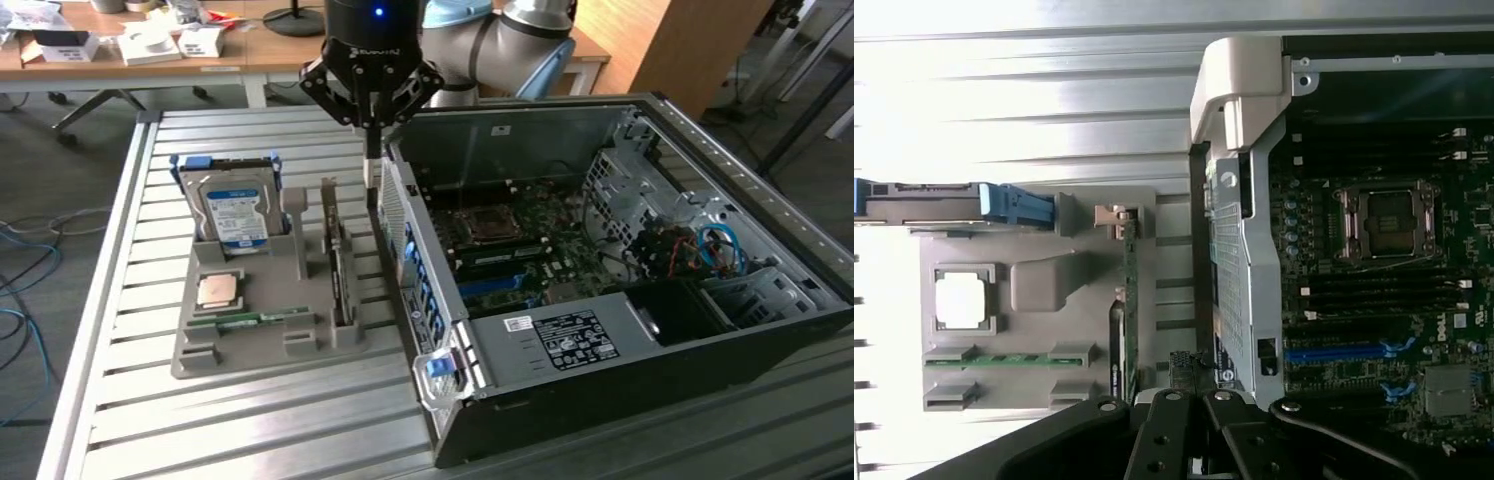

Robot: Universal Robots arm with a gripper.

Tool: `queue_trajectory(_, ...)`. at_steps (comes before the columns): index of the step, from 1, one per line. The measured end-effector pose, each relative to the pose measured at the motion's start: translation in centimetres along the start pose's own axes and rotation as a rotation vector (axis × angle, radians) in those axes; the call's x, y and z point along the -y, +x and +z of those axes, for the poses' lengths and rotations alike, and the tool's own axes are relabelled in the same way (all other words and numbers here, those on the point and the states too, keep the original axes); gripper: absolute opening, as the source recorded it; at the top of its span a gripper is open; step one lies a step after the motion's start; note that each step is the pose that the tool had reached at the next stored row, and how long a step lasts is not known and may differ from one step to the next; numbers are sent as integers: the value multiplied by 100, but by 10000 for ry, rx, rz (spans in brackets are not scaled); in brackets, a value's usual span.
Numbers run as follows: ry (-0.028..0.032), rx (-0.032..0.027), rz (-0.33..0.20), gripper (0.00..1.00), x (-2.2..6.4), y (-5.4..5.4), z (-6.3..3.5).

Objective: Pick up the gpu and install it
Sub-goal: 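Reach for the gpu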

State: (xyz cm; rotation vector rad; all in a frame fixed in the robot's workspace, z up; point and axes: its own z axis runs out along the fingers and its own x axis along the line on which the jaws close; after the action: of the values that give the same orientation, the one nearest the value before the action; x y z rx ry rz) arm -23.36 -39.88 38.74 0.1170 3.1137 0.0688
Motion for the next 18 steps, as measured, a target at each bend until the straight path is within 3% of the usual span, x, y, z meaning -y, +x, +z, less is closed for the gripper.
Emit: queue_trajectory(18,-1,1,13,11,30,405,17)
